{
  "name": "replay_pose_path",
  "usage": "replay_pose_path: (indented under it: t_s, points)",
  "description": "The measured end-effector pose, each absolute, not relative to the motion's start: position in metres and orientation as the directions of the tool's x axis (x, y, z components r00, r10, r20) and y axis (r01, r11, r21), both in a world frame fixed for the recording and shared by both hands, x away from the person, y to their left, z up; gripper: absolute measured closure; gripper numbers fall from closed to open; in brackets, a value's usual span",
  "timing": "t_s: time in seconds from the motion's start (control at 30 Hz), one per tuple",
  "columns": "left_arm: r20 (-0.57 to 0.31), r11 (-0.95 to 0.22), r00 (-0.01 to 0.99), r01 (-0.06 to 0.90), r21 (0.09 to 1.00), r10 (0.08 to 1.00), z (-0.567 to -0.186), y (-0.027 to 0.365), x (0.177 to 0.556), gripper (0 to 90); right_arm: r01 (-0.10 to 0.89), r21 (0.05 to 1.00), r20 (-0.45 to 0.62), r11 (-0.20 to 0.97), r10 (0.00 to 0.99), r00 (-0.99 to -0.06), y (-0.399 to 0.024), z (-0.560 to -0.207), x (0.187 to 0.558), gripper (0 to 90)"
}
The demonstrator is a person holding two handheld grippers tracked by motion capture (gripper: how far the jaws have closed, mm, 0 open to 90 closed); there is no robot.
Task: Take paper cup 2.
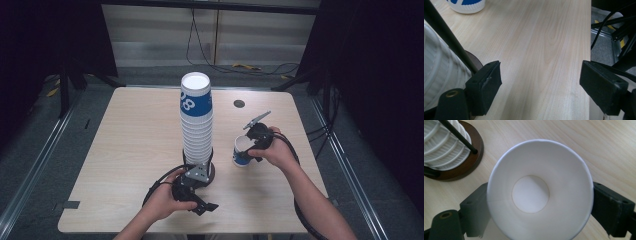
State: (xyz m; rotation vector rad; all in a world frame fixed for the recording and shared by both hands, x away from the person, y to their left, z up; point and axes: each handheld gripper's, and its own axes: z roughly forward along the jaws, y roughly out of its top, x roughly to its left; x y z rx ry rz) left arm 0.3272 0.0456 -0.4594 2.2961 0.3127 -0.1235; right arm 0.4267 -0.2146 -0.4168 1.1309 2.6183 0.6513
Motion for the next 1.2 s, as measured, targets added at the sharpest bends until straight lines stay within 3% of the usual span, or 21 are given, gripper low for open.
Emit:
replay_pose_path:
  t_s: [0.63, 0.83, 1.2]
  points:
    - [-0.192, -0.650, 0.963, 0.269, 0.711, 0.188, -0.461, 0.047, 0.326, 17.5, 0.640, 0.478, 0.008, 0.602, 0.725, -0.689, -0.224, -0.439, 0.415, 13.1]
    - [-0.195, -0.651, 0.961, 0.277, 0.707, 0.197, -0.462, 0.051, 0.329, 17.5, 0.618, 0.503, -0.020, 0.604, 0.723, -0.691, -0.222, -0.445, 0.422, 17.4]
    - [-0.204, -0.640, 0.953, 0.301, 0.707, 0.223, -0.461, 0.064, 0.328, 17.5, 0.610, 0.514, -0.008, 0.604, 0.714, -0.700, -0.218, -0.443, 0.421, 13.6]
